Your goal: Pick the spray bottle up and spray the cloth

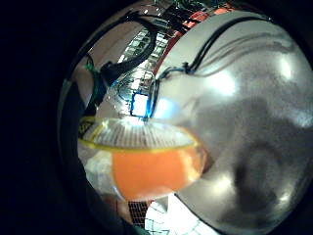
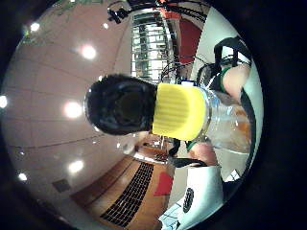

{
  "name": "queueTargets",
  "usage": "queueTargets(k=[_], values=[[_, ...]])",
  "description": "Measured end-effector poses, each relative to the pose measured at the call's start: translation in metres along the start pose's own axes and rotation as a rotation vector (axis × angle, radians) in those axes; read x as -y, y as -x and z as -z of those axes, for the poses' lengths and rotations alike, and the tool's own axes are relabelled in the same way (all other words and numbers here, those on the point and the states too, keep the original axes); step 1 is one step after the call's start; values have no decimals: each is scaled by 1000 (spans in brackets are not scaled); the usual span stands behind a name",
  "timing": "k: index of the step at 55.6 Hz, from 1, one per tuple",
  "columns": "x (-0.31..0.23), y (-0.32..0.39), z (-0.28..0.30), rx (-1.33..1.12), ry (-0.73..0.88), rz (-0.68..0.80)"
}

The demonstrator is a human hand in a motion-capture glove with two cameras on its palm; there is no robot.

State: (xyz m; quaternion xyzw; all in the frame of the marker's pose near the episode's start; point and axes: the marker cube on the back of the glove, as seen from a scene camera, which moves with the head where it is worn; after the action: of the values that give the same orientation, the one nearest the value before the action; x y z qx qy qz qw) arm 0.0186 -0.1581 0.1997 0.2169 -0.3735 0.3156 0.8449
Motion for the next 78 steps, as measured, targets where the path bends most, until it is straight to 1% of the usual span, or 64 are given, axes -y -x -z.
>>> queueTargets(k=[8,19,26,28,31,32,37,42,47,52,66,78], values=[[-4,13,8,5,23,34],[-14,34,17,7,137,103],[-21,49,23,-61,263,153],[-20,52,24,-78,282,189],[-16,54,23,-83,287,317],[-15,56,22,-85,293,335],[-22,67,26,-124,397,184],[-29,73,27,-150,463,197],[-38,81,27,-261,561,242],[-46,90,25,-408,658,324],[-80,108,14,-720,817,576],[-108,136,7,-975,935,737]])
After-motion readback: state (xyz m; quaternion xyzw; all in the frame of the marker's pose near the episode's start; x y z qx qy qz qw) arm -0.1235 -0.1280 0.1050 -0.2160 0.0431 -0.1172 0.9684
